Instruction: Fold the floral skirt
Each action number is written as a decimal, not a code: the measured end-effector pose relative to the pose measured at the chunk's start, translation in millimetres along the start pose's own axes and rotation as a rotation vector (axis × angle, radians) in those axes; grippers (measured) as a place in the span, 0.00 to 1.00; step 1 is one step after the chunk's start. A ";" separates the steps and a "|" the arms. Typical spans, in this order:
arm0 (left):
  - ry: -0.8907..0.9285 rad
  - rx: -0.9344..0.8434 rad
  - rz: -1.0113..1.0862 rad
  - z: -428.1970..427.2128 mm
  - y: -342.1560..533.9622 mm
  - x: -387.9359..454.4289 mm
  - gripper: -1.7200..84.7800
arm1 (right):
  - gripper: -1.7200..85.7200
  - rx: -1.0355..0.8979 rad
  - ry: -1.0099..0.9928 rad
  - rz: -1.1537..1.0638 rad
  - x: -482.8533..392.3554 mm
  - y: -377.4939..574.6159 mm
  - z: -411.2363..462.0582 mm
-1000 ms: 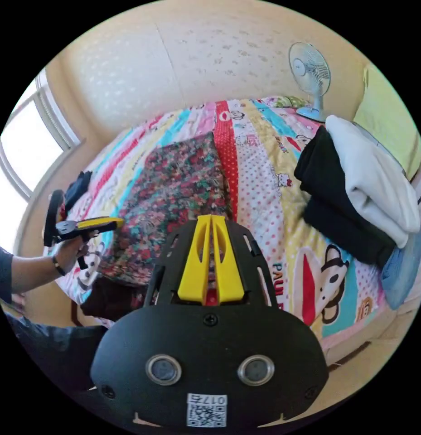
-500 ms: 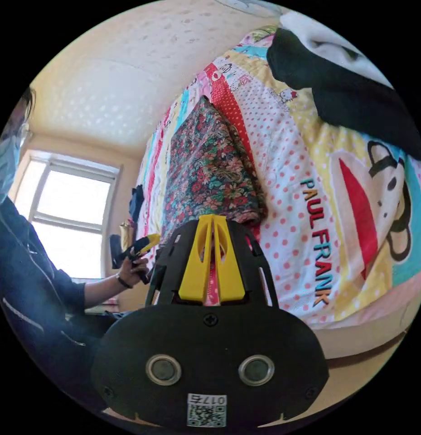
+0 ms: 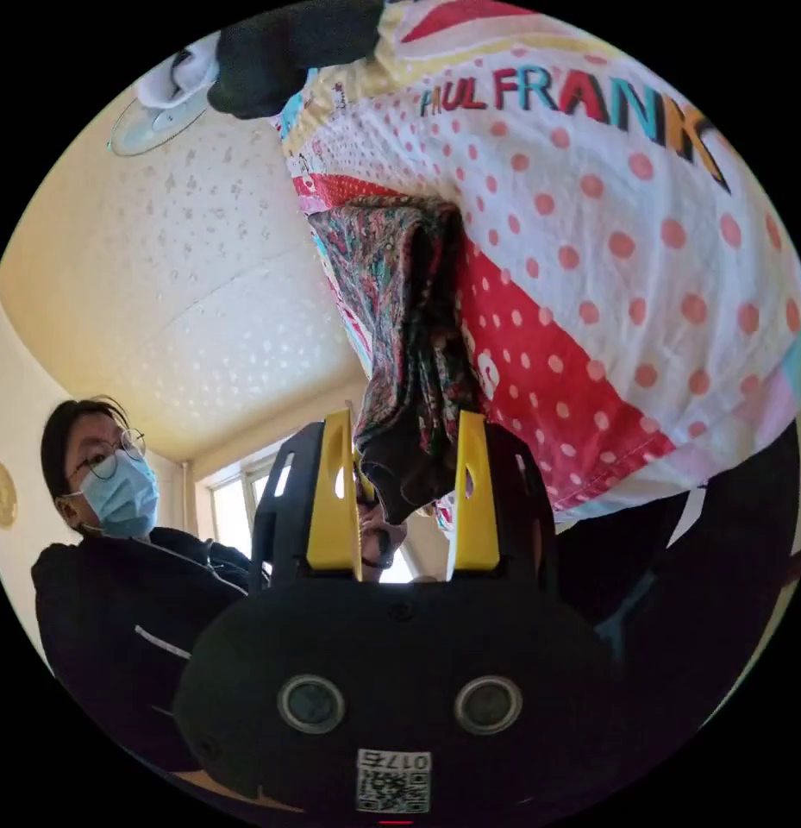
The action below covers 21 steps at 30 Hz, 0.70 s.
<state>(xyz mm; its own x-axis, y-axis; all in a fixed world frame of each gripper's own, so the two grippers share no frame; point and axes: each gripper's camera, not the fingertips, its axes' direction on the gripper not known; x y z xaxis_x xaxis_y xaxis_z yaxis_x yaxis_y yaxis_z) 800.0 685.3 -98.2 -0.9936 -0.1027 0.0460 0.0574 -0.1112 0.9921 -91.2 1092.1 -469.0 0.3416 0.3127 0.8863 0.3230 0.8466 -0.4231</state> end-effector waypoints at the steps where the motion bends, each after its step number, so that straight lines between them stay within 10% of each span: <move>1: 0.028 0.008 -0.007 -0.2 -1.1 3.9 0.10 | 0.22 -0.008 -0.081 0.031 8.8 0.3 -0.1; 13: 0.228 0.035 0.019 4.9 -36.5 45.7 0.08 | 0.36 0.181 -0.616 0.202 34.6 -42.8 39.9; 21: 0.215 0.072 -0.024 -14.1 -23.4 15.3 0.08 | 0.22 0.132 -0.385 0.266 15.2 -77.4 81.8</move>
<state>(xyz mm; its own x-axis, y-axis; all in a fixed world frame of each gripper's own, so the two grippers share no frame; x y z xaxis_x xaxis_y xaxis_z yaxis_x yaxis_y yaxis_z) 784.9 672.5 -122.4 -0.9507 -0.3100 0.0042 0.0194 -0.0459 0.9988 -183.2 1066.6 -407.3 0.0375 0.6409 0.7667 0.1453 0.7556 -0.6387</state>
